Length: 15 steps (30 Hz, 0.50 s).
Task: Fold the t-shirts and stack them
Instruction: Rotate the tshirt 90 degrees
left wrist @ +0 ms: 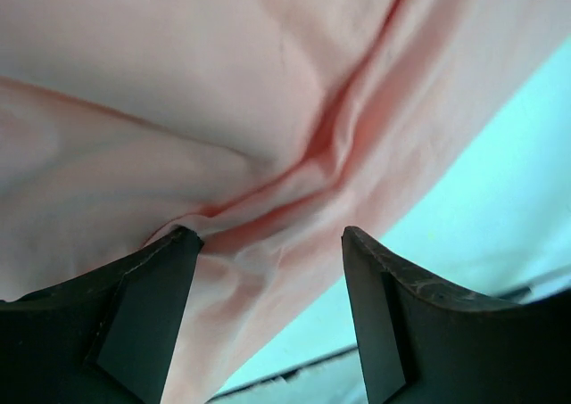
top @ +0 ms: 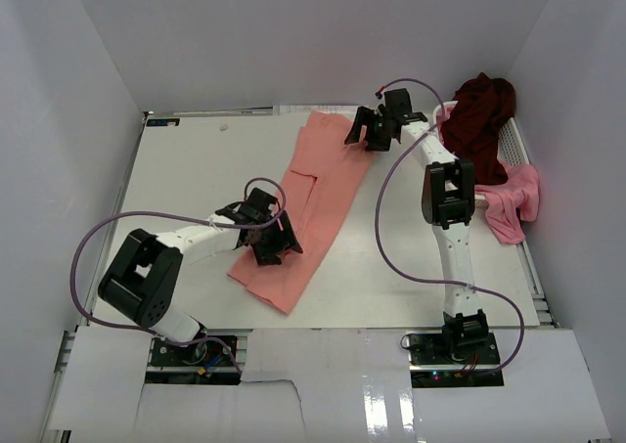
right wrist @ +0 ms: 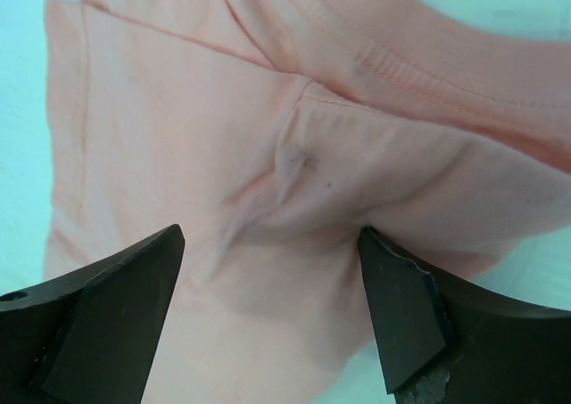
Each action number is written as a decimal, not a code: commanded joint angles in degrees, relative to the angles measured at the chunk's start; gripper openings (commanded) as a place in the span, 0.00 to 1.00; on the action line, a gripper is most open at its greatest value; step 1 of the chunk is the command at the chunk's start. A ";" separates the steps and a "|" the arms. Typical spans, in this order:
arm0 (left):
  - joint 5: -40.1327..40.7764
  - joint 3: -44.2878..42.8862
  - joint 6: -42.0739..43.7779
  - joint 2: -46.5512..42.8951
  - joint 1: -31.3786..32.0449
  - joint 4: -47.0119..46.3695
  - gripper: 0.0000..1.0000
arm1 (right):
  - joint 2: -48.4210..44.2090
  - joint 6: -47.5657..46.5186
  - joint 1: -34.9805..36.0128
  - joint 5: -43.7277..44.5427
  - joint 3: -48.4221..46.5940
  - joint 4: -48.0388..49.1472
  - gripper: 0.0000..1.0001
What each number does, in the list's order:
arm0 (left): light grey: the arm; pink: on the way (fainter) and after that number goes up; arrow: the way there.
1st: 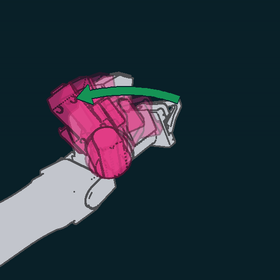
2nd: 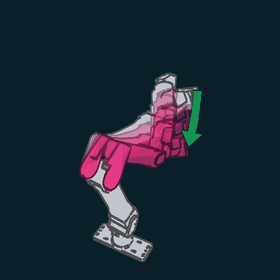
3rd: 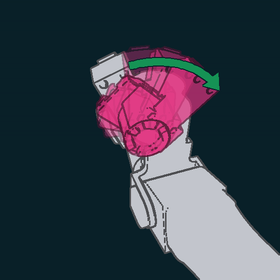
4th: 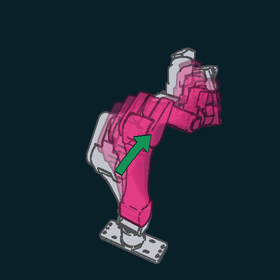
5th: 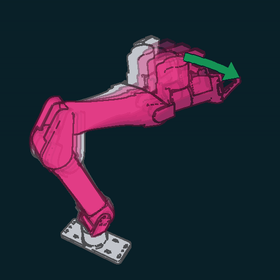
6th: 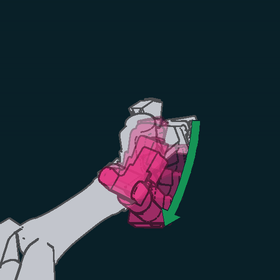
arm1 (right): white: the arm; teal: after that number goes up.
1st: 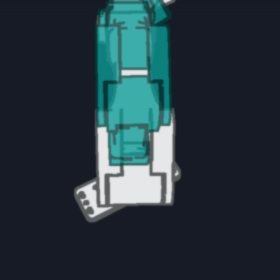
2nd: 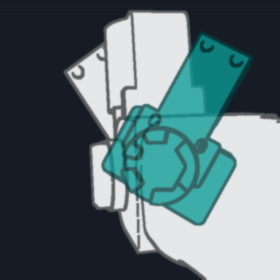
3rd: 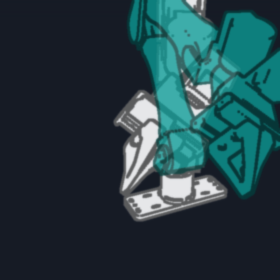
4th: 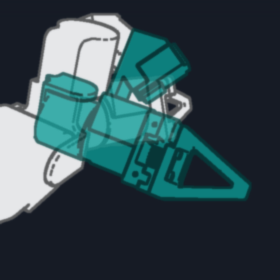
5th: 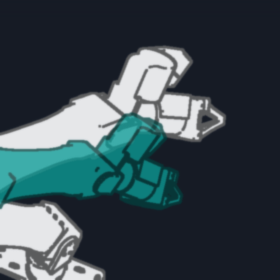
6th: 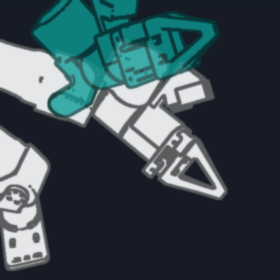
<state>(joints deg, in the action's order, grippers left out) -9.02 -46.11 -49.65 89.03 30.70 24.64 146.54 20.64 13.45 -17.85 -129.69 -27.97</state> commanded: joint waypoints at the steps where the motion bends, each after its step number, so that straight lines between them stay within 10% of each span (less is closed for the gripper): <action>1: -8.91 9.97 -8.16 5.10 6.37 4.99 0.79 | 4.01 3.78 -0.36 -5.09 -1.18 5.54 0.87; 15: -12.35 9.20 -19.52 1.06 19.22 2.24 0.79 | 5.17 14.61 -0.71 -17.75 -1.01 21.02 0.90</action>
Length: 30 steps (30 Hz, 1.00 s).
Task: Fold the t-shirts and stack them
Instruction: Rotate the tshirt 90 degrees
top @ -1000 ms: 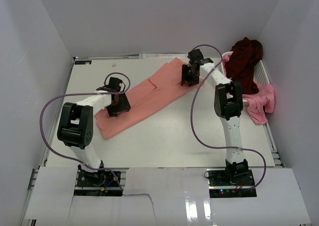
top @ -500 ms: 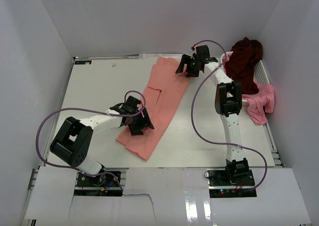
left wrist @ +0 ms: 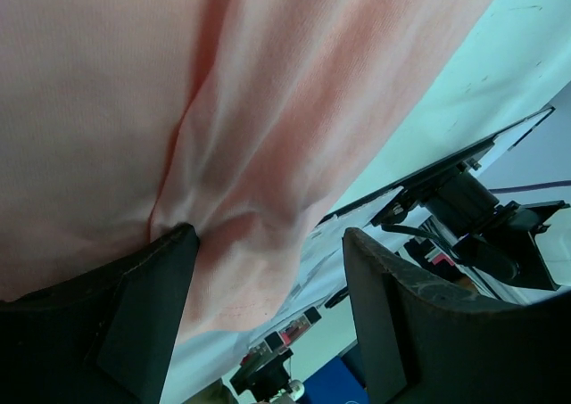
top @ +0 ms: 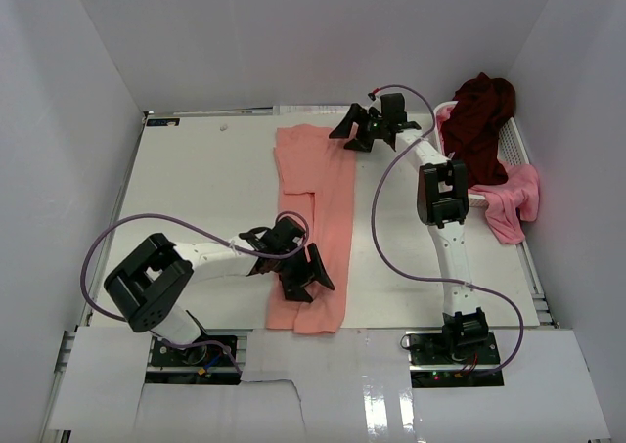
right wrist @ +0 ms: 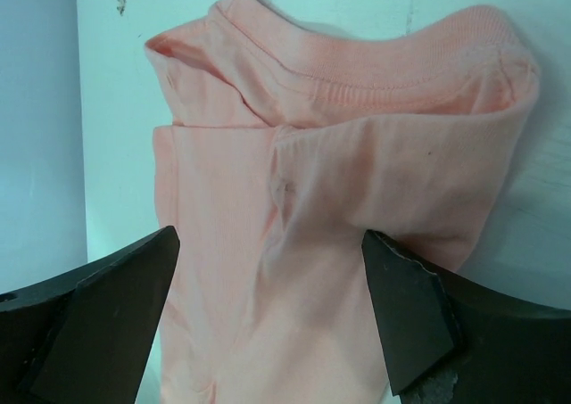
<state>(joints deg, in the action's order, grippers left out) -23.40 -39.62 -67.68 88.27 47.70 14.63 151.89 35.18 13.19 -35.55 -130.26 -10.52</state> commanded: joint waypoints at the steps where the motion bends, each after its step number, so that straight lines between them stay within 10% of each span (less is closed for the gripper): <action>1: 2.82 2.09 -1.49 0.86 2.22 13.04 0.79 | -1.07 -0.46 -0.53 -0.05 -0.35 3.49 0.90; 15: 15.57 -20.49 8.69 -10.30 -7.43 34.85 0.84 | -14.79 -4.76 -2.73 -4.96 8.24 0.07 0.91; 21: 7.32 -25.94 25.74 -7.95 -21.66 24.32 0.85 | -31.11 -9.25 -0.71 -3.48 28.98 0.77 0.91; 30: 1.44 -34.39 33.58 6.29 -25.29 6.83 0.84 | -43.61 -10.22 5.61 -3.91 51.14 0.42 0.90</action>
<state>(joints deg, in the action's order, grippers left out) -16.34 -71.88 -37.65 94.04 23.66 29.82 110.24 26.46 17.23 -38.54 -82.15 -9.82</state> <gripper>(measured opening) 0.840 0.906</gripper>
